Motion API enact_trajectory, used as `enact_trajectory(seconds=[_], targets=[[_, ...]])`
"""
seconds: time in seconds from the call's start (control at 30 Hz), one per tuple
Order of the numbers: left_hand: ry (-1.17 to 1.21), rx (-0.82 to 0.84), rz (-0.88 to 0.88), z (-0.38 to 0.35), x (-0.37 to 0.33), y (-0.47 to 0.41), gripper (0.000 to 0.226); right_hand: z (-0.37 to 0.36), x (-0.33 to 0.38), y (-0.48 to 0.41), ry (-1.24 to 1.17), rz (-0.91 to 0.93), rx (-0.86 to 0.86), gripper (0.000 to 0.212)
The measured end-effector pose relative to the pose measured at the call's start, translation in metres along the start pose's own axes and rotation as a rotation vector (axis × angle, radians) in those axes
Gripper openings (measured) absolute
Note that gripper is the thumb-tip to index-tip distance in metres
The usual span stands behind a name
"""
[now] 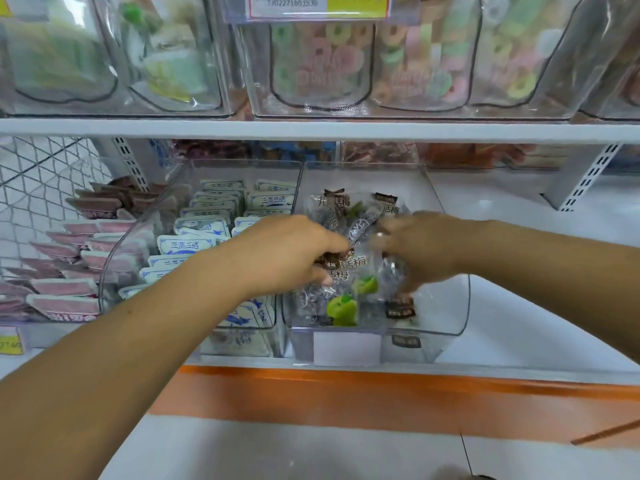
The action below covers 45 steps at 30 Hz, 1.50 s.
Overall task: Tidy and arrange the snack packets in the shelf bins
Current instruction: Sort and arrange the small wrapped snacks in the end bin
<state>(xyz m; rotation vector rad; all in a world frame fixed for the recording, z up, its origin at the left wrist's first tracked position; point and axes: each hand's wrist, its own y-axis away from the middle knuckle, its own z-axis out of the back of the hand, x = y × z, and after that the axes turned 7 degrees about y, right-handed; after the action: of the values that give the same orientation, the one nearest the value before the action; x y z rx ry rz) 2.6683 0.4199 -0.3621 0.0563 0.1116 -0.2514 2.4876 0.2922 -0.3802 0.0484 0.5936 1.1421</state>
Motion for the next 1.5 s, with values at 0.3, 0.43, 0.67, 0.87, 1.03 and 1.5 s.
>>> enact_trajectory(seconds=[0.3,0.43,0.67,0.87,1.03,1.5], targets=[[0.052,-0.017,-0.031,-0.015,0.007,0.008,0.030,0.012,-0.013,0.006,-0.184,0.022,-0.063,0.067],[0.255,-0.084,-0.004,-0.007,0.011,0.013,0.013,0.013,0.008,0.015,-0.295,0.156,-0.139,0.038],[0.307,-0.101,0.045,0.007,0.016,0.018,0.018,0.007,0.023,-0.002,0.006,0.098,0.159,0.077],[0.233,0.007,0.025,-0.006,0.011,0.016,0.014,0.002,0.007,-0.020,0.073,0.114,0.005,0.080],[0.164,-0.022,0.011,-0.016,0.011,0.018,0.015,0.006,-0.003,-0.017,0.067,0.031,0.041,0.081],[0.445,-0.139,0.065,-0.006,0.014,0.023,0.027,0.030,0.011,-0.010,-1.040,0.151,-0.038,0.048]])
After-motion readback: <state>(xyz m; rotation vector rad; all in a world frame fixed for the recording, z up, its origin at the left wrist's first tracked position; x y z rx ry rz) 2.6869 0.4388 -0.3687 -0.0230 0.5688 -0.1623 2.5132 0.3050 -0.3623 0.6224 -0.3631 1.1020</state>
